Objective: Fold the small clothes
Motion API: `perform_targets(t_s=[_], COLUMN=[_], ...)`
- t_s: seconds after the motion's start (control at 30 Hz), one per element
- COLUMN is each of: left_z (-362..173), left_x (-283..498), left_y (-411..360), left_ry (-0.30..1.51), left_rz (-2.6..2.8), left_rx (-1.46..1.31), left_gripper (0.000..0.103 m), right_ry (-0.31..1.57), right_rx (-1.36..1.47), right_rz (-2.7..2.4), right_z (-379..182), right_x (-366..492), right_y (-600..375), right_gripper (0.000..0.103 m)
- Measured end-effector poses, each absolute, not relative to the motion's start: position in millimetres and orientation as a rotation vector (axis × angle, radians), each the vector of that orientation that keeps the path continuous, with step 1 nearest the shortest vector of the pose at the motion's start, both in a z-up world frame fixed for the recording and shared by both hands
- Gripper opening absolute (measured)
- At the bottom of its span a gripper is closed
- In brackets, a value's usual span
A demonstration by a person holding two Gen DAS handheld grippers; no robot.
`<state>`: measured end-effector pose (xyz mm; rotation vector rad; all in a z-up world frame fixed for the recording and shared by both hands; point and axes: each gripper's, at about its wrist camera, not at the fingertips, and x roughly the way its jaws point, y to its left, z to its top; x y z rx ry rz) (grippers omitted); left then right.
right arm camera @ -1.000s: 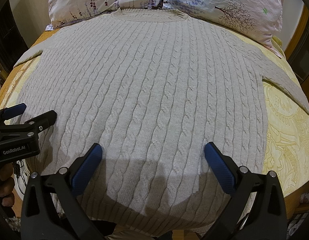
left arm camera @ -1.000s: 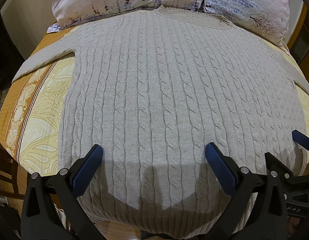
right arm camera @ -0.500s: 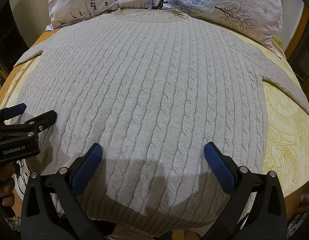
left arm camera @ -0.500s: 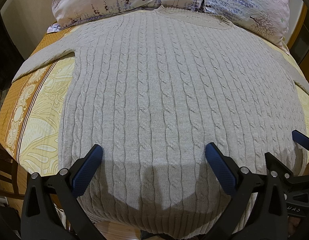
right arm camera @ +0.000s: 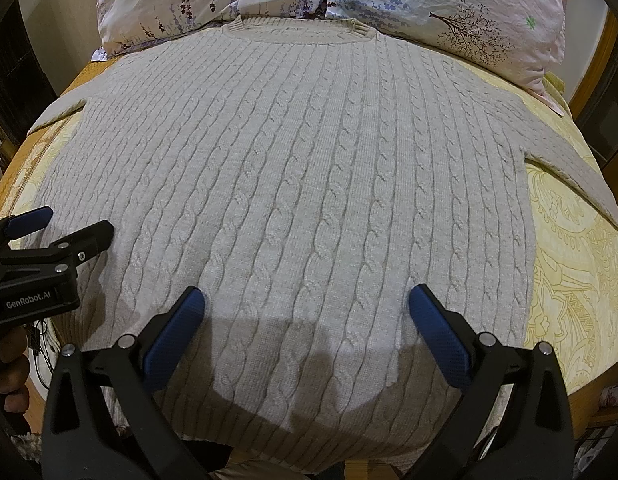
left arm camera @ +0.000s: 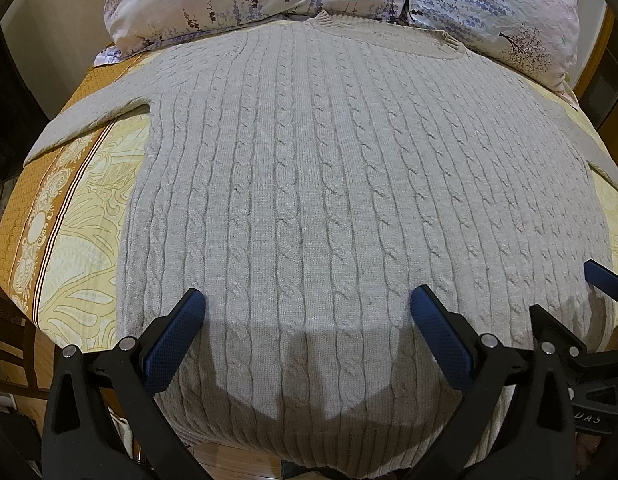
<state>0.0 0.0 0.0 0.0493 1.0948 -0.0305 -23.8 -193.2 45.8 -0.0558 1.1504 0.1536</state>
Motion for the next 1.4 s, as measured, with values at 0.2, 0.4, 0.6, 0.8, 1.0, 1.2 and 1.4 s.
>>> perform_targets(t_s=[0.2, 0.4, 0.6, 0.8, 1.0, 1.2, 1.4], left_z=[0, 0, 0, 0, 1, -4, -4], left_x=[0, 0, 0, 0, 2, 11, 20], left_y=[0, 0, 0, 0, 3, -1, -3], left_ry=[1.095, 1.095, 1.095, 1.098, 1.114, 1.151, 1.201], left_rz=[-0.031, -0.031, -0.031, -0.032, -0.036, -0.045, -0.069], left_rx=[0.049, 0.049, 0.049, 0.050, 0.052, 0.059, 0.077], left_gripper=[0.102, 0.102, 0.102, 0.102, 0.102, 0.102, 0.102], right_ry=[1.150, 1.150, 1.151, 1.151, 1.150, 1.127, 1.096], right_rx=[-0.056, -0.056, -0.056, -0.058, -0.063, -0.068, -0.039], right_rz=[0.154, 0.154, 0.154, 0.156, 0.170, 0.216, 0.294], right_z=[46, 46, 46, 46, 44, 43, 46], right_x=[-24, -24, -24, -22, -21, -21, -20], right_y=[-193, -193, -193, -193, -194, -196, -206], right_gripper=[0.101, 0.101, 0.101, 0.101, 0.101, 0.101, 0.101])
